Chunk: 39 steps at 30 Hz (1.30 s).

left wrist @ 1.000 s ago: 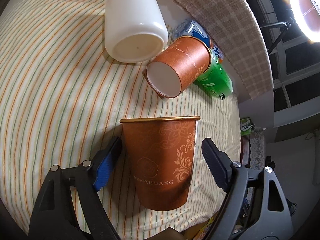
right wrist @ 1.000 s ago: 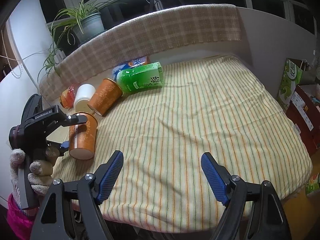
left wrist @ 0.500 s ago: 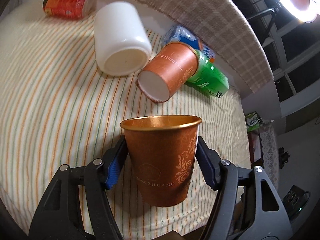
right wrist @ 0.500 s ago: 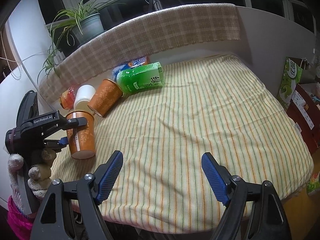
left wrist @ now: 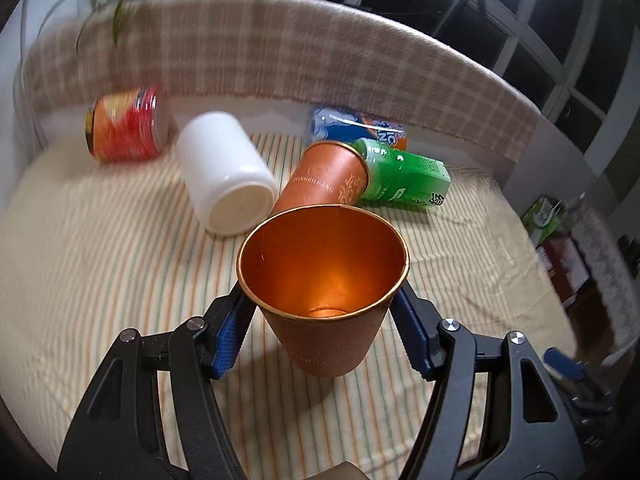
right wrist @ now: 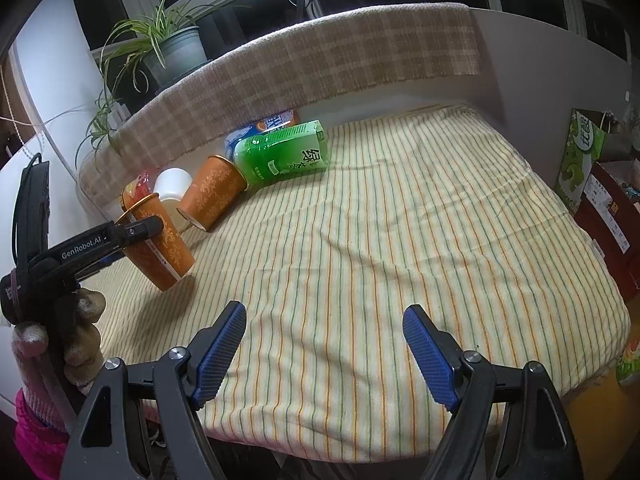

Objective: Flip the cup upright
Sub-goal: 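Lower the upright copper cup onto the bed and open the left gripper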

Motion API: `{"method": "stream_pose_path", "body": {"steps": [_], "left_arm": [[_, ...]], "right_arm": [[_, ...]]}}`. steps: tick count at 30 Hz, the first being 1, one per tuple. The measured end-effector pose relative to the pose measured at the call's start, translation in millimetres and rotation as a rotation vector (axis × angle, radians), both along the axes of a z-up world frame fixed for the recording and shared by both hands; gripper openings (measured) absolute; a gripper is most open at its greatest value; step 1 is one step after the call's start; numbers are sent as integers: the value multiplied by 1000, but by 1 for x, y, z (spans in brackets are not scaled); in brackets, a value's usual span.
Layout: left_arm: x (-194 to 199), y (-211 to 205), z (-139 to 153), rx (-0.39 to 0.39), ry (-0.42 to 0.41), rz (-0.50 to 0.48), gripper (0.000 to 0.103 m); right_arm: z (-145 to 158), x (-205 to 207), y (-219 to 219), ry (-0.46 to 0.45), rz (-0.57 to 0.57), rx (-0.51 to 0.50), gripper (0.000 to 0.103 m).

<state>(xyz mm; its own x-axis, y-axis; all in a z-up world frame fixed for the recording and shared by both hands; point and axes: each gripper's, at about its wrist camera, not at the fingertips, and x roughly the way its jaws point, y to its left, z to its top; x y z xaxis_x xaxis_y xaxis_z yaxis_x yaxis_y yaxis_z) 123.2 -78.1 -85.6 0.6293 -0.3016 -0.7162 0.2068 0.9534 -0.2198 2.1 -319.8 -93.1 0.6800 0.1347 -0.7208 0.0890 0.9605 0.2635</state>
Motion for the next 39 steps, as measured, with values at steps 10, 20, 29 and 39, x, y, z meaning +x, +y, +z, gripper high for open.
{"method": "stream_pose_path", "body": {"steps": [10,20,29,39], "left_arm": [[-11,-12,3,121,-109,-22,68],[-9,-8,-4,112,-112,-32,68],[-10,-5,-15,76,-73,-63,68],[-15,-6,-18,53,-41,-108,68]], "right_arm": [[1,-1,1,-7,0,-19,83],[0,-1,3,0,-1,-21,83],[0,0,5,1,4,-21,83],[1,1,10,0,14,-23,83]]}}
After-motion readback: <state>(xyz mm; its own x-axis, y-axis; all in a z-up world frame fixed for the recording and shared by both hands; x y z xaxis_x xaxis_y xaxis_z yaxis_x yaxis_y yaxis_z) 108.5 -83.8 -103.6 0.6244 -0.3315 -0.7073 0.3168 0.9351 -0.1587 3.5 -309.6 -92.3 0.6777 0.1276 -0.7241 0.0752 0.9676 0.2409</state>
